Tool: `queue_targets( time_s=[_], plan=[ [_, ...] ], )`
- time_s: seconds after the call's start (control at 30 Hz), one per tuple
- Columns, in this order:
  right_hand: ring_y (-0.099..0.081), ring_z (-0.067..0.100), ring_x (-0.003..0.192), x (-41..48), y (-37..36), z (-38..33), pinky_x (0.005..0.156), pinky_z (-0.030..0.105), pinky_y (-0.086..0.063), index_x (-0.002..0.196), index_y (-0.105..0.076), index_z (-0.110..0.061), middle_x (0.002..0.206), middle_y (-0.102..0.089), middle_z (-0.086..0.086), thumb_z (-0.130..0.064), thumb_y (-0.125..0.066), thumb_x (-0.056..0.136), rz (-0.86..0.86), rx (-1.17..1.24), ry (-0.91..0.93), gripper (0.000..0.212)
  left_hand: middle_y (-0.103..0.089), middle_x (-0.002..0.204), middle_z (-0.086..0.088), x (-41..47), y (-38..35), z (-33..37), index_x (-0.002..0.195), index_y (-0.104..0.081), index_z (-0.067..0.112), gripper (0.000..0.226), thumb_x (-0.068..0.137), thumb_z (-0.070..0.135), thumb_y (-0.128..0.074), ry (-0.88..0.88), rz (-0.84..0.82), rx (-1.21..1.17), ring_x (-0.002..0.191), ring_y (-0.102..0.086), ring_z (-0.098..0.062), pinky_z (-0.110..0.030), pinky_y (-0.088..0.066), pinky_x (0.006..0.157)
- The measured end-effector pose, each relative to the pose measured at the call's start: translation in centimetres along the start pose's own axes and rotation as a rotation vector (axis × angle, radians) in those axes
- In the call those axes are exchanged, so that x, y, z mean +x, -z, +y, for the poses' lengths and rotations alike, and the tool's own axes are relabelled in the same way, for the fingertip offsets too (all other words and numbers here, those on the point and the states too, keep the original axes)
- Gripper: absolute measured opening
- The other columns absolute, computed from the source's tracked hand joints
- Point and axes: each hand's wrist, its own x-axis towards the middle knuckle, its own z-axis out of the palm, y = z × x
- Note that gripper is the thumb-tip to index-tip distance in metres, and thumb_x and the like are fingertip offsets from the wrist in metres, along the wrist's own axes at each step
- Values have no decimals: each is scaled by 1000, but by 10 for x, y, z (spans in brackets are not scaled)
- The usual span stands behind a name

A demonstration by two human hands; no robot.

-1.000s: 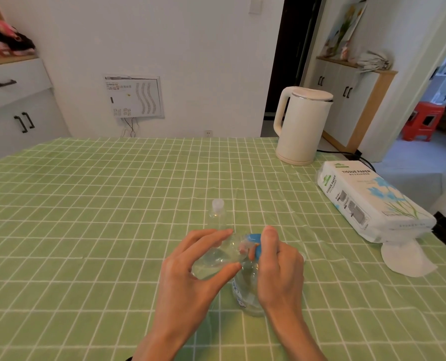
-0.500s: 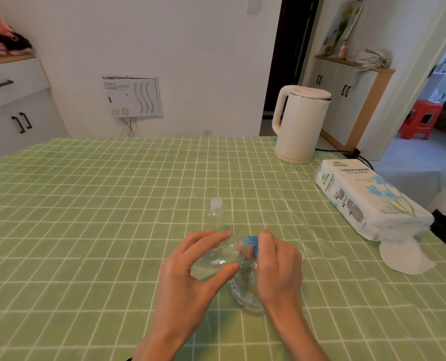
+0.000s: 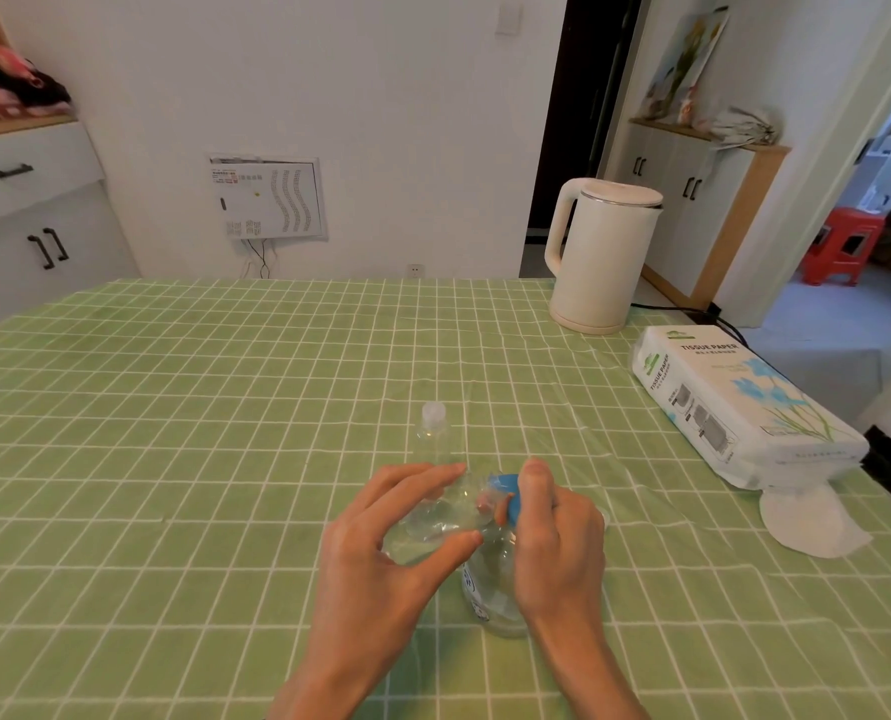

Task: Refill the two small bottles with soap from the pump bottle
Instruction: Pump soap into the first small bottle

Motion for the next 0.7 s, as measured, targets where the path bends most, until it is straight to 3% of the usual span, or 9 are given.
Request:
queue_targets(
  time_s=[0.13, 0.27, 0.43, 0.5, 0.6, 0.7],
  plan=[
    [-40, 10, 44, 2, 1, 3, 48, 26, -32, 46, -48, -28, 42, -46, -8, -53, -30, 84, -23, 13, -7, 48, -72, 118, 18, -2, 1, -3, 121, -75, 45, 51, 73, 33, -89, -6, -10, 18, 113, -71, -9, -14, -52, 95],
    [-47, 17, 48, 0, 1, 4, 53, 33, -39, 54, -52, -8, 54, -62, 7, -56, -29, 84, -32, 17, -26, 61, -73, 118, 18, -3, 1, -4, 121, -74, 44, 50, 74, 35, -87, -2, -11, 9, 113, -71, -9, -12, -51, 94],
    [-38, 9, 39, -2, 1, -1, 47, 24, -34, 42, -47, -28, 38, -39, -9, -65, -24, 93, -12, 3, -25, 67, -73, 117, 15, 0, 0, -1, 121, -75, 43, 48, 74, 42, -83, 3, -3, -11, 112, -72, -11, -11, -50, 93],
    [-41, 10, 40, -2, 0, 1, 48, 25, -34, 46, -51, -23, 39, -42, -8, -66, -23, 93, -7, -1, -27, 69, -73, 117, 15, 0, 0, -1, 122, -75, 42, 48, 74, 43, -83, 0, -4, -11, 112, -72, -11, -11, -50, 94],
    [-46, 19, 44, 0, 0, 0, 53, 34, -41, 51, -52, -7, 46, -53, 7, -65, -23, 92, -22, -5, -35, 76, -73, 117, 16, 1, 0, -1, 122, -74, 43, 48, 74, 43, -83, -2, -6, -11, 112, -71, -9, -10, -50, 94],
    [-42, 16, 43, 0, 1, -1, 51, 35, -38, 52, -52, -8, 48, -52, 9, -58, -25, 89, -32, -1, -29, 68, -73, 117, 17, 0, -1, -2, 121, -75, 43, 48, 74, 42, -84, 2, -6, -12, 113, -71, -9, -10, -50, 94]
  ],
)
